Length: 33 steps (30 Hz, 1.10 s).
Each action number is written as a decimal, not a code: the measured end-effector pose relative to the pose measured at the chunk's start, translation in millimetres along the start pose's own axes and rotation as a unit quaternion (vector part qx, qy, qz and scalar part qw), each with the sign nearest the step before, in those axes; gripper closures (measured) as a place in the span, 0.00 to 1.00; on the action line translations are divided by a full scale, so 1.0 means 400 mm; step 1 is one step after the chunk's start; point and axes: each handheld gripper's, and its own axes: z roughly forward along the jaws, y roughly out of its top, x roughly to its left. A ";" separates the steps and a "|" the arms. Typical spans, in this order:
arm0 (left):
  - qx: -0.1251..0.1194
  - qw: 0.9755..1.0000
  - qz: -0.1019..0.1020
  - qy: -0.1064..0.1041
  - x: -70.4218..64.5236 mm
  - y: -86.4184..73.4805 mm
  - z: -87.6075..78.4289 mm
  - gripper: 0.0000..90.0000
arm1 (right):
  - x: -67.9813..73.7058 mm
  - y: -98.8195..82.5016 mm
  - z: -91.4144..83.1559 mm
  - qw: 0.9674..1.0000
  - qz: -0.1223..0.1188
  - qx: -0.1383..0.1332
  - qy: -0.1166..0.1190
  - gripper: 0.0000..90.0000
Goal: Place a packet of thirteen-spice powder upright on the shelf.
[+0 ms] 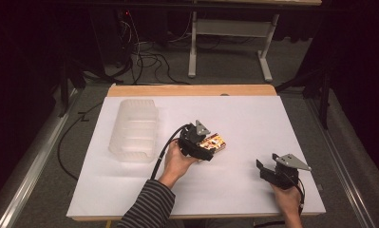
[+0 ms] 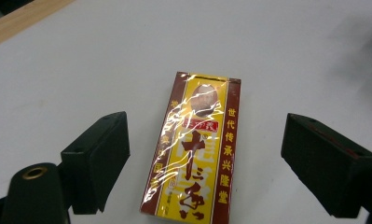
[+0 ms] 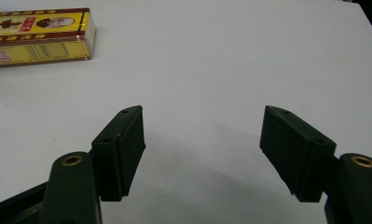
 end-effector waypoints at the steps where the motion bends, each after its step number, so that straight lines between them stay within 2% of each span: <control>1: 0.002 1.000 0.000 -0.002 0.000 0.003 0.006 0.18 | 0.001 0.000 0.000 1.000 0.001 0.000 0.000 0.35; 10: 0.020 1.000 0.011 -0.004 -0.005 0.025 0.039 0.18 | 0.001 0.000 0.001 1.000 0.001 0.001 0.001 0.35; 15: 0.038 0.999 0.013 -0.003 0.000 0.031 0.067 0.19 | 0.002 0.000 0.000 1.000 -0.002 -0.001 0.002 0.35; 19: 0.041 0.999 0.013 -0.004 -0.001 0.036 0.086 0.19 | 0.001 0.000 0.001 1.000 -0.002 0.000 0.004 0.35; 22: 0.051 0.998 0.021 -0.003 -0.005 0.043 0.098 0.20 | 0.002 0.000 0.001 1.000 -0.006 -0.001 0.003 0.35; 29: 0.067 0.998 0.021 -0.001 -0.005 0.059 0.132 0.20 | 0.002 0.000 0.001 1.000 -0.007 -0.001 0.007 0.35; 33: 0.075 0.997 0.019 -0.006 -0.007 0.064 0.152 0.20 | 0.003 0.000 0.001 1.000 -0.008 0.001 0.008 0.35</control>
